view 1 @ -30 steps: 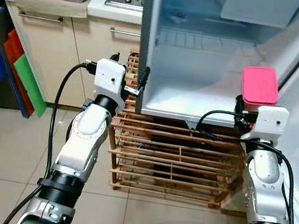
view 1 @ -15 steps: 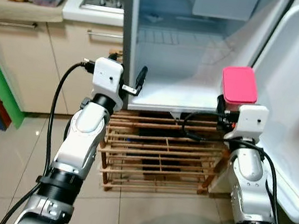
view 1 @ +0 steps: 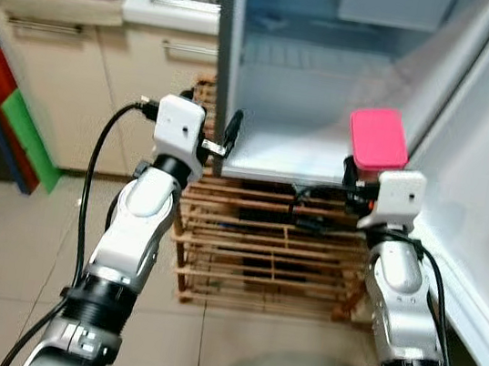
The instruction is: Restocking fridge
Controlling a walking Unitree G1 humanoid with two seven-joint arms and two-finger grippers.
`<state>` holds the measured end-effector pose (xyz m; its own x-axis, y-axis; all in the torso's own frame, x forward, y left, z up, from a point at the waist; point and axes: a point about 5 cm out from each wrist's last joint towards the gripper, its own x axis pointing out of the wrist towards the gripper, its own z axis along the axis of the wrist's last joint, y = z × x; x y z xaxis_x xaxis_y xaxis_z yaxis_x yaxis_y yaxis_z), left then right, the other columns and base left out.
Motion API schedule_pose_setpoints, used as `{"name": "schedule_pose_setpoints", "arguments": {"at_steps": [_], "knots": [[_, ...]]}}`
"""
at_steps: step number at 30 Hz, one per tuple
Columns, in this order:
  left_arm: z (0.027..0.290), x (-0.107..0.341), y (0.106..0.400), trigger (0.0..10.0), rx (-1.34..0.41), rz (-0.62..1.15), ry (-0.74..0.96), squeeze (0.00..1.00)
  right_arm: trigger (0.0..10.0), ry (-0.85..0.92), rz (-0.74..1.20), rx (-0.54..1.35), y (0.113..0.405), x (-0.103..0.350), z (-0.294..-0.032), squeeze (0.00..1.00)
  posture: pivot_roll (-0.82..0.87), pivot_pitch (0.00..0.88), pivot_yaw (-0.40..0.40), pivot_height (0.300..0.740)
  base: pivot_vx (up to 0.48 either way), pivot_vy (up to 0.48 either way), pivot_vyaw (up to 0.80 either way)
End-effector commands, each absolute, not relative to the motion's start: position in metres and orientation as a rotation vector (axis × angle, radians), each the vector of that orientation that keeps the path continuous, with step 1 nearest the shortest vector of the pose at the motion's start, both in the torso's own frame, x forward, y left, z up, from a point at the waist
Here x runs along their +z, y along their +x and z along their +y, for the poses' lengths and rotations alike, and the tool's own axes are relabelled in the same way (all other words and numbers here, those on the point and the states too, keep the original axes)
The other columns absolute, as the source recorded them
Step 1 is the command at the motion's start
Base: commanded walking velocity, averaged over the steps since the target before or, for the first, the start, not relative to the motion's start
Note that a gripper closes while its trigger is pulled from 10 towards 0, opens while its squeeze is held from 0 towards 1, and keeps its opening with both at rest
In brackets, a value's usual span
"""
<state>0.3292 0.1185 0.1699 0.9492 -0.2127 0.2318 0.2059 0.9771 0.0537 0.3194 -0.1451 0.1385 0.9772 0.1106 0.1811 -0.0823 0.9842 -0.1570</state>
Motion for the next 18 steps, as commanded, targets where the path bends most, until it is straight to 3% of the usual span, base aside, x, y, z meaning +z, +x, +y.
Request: {"name": "schedule_pose_setpoints", "arguments": {"at_steps": [1,12,18], "knots": [[0.114,0.163,0.328,10.0,-0.224,-0.205,0.012,0.00,0.0,-0.151,-0.166,0.134,0.322,0.135,-0.138,0.00,-0.06,0.000,0.018,0.740,0.368,-0.307,0.00],[0.117,0.165,0.327,10.0,-0.217,-0.206,0.013,0.00,0.0,-0.148,-0.151,0.176,0.329,0.134,-0.128,0.00,-0.05,0.000,0.017,0.740,0.378,-0.290,0.00],[0.122,0.165,0.327,10.0,-0.181,-0.209,0.005,0.00,0.0,-0.146,-0.145,0.191,0.330,0.133,-0.125,0.00,-0.04,0.000,0.013,0.740,0.221,0.000,0.00]]}}
